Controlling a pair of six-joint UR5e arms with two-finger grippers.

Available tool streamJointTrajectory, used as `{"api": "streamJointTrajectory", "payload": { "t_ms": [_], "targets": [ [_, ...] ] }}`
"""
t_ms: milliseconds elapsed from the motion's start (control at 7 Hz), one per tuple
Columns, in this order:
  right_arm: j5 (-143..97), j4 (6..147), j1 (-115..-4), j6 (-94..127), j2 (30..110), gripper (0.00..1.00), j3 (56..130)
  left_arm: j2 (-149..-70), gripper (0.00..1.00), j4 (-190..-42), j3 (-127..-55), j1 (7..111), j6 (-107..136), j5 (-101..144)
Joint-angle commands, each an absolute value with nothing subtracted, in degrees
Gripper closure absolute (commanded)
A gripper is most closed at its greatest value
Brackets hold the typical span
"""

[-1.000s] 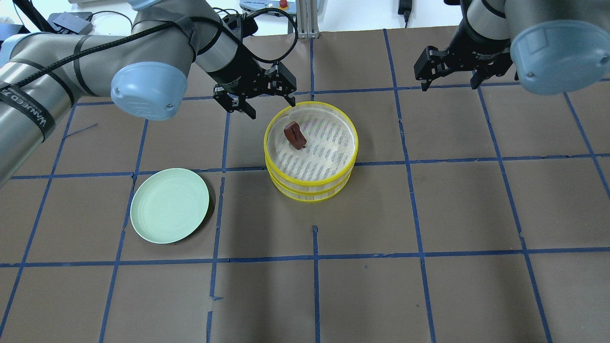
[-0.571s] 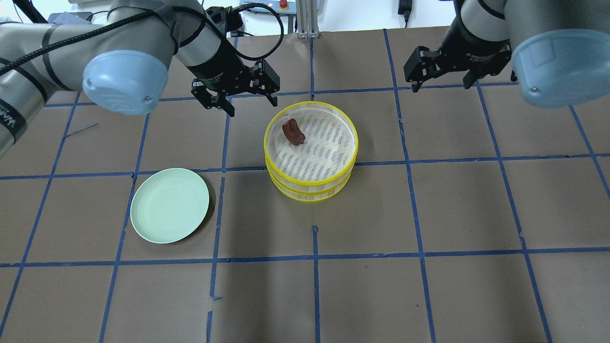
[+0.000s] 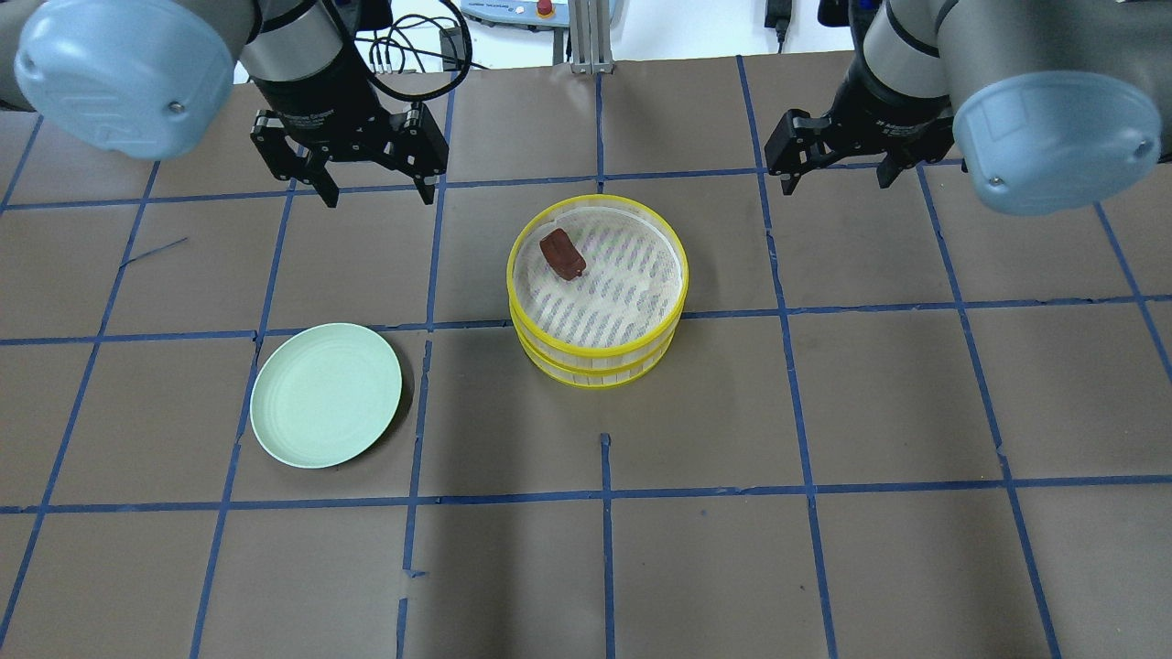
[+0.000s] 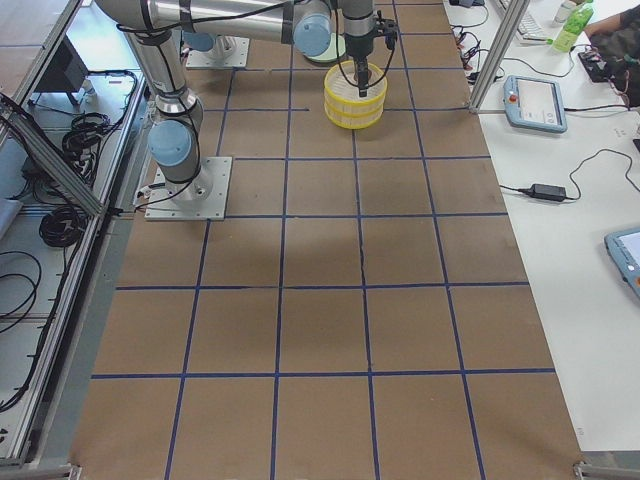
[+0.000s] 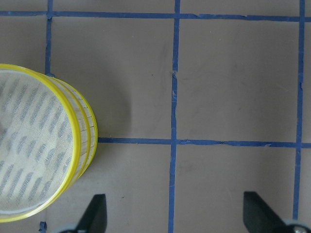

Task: Stack buns with steamer

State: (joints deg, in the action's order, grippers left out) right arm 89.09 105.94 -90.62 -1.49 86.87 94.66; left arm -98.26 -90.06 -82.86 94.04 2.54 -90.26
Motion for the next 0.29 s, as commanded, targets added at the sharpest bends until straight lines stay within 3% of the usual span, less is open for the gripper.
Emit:
{"api": "streamJointTrajectory", "payload": {
  "t_ms": [0, 143],
  "targets": [
    [89.1, 106.0, -90.6, -1.6, 86.5, 0.0, 94.7, -97.0, 0.0, -92.8, -82.5, 89.8, 0.2, -91.4],
    [89.0, 106.3, -90.6, -1.6, 86.5, 0.0, 94.7, -96.4, 0.0, -93.8, -82.9, 89.0, -0.3, -91.4]
  ]
}}
